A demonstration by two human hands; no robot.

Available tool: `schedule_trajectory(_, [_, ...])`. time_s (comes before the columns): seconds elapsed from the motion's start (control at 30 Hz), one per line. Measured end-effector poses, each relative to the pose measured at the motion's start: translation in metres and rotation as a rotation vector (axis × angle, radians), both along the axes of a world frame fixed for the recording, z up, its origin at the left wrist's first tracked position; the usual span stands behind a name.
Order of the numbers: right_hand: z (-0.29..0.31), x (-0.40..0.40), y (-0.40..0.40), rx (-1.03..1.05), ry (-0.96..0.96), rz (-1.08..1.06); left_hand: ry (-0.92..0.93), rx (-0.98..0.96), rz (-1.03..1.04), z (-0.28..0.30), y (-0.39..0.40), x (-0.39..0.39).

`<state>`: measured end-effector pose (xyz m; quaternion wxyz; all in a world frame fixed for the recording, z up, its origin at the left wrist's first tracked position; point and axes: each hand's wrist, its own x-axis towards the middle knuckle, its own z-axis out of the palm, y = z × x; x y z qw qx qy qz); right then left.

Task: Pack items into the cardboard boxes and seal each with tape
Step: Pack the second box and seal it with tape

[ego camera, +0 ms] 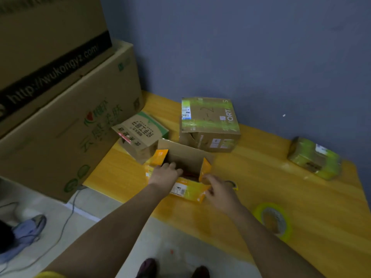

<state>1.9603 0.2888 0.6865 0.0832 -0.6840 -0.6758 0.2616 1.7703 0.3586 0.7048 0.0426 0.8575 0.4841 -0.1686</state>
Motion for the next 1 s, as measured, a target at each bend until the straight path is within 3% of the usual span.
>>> schedule_trajectory(0.2, [-0.009, -0.042, -0.020, 0.126, 0.107, -0.086, 0.060, 0.244, -0.240, 0.006, 0.035, -0.022])
schedule_trajectory(0.27, [-0.014, -0.046, -0.021, 0.257, -0.023, -0.122, 0.071, 0.272, -0.231, 0.009, 0.046, -0.026])
schedule_trajectory(0.33, [-0.015, -0.047, -0.017, 0.366, -0.287, -0.114, 0.081, 0.205, -0.194, 0.008, 0.055, -0.031])
schedule_trajectory(0.43, [-0.004, -0.055, 0.002, 0.305, -0.508, -0.011, -0.002, 0.075, -0.107, 0.006, 0.066, -0.036])
schedule_trajectory(0.57, [-0.004, -0.061, 0.031, 0.132, -0.626, 0.052, -0.193, -0.034, 0.006, 0.003, 0.071, -0.036])
schedule_trajectory(0.7, [-0.013, -0.054, 0.035, 0.206, -0.545, 0.107, -0.493, -0.183, 0.192, 0.001, 0.059, -0.037])
schedule_trajectory(0.8, [-0.017, -0.044, 0.030, 0.196, -0.462, 0.128, -0.502, -0.296, 0.163, -0.005, 0.048, -0.041])
schedule_trajectory(1.0, [-0.023, -0.069, 0.015, 0.300, -0.249, 0.062, -0.509, -0.199, 0.076, -0.006, 0.053, -0.062])
